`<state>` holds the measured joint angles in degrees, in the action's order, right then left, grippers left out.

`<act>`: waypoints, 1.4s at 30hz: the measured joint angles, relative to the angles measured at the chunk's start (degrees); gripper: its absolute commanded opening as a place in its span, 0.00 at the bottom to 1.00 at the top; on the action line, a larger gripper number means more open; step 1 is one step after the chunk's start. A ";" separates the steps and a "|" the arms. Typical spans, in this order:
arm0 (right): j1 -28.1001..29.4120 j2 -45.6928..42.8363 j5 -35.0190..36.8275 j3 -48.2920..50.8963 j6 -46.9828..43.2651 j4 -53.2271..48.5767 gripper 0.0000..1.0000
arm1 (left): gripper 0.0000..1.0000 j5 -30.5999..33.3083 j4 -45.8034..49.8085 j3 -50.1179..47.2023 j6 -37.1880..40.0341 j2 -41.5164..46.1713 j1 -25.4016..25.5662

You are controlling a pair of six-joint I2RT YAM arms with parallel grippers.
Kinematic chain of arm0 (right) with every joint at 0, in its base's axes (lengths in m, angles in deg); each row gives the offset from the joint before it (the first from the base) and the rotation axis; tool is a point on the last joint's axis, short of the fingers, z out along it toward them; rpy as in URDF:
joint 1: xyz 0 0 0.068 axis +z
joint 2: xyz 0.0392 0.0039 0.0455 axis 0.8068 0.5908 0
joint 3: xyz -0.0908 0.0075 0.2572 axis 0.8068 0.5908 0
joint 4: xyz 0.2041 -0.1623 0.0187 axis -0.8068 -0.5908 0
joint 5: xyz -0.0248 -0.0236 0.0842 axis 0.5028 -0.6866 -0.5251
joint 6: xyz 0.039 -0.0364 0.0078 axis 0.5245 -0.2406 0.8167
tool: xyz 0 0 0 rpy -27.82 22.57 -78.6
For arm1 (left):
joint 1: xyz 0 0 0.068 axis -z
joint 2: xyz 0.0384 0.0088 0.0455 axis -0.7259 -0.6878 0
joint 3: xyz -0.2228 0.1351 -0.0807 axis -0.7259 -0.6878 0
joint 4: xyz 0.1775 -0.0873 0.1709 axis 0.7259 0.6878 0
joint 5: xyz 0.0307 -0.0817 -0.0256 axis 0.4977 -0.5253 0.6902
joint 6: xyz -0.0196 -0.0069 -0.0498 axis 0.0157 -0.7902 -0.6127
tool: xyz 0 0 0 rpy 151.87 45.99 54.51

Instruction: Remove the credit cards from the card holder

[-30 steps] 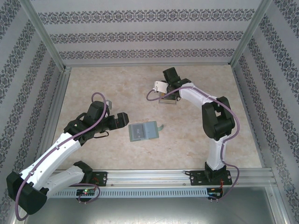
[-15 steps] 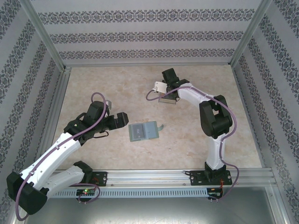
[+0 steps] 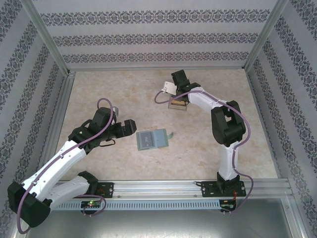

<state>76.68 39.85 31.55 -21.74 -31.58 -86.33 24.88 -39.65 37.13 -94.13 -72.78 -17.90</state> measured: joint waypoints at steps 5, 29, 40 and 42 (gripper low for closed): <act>-0.31 0.07 -0.04 0.00 0.98 -0.07 0.24 | 0.99 -0.17 0.00 -0.09 0.00 -0.04 -0.26; -0.68 -0.96 -5.57 0.00 5.99 -4.00 0.40 | 0.99 -0.61 -0.02 -1.51 -0.02 0.76 -0.26; -0.68 -0.02 -4.28 -0.72 6.49 -3.30 0.40 | 0.99 -0.61 -0.02 -1.53 -0.02 0.94 -0.26; -0.70 0.17 -4.07 -0.90 6.88 -2.91 0.39 | 0.99 -0.61 -0.02 -1.53 -0.02 0.94 -0.26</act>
<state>75.98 40.02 27.48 -22.64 -24.69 -89.23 24.27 -39.68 35.60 -94.16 -71.84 -18.16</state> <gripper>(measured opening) 0.395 0.994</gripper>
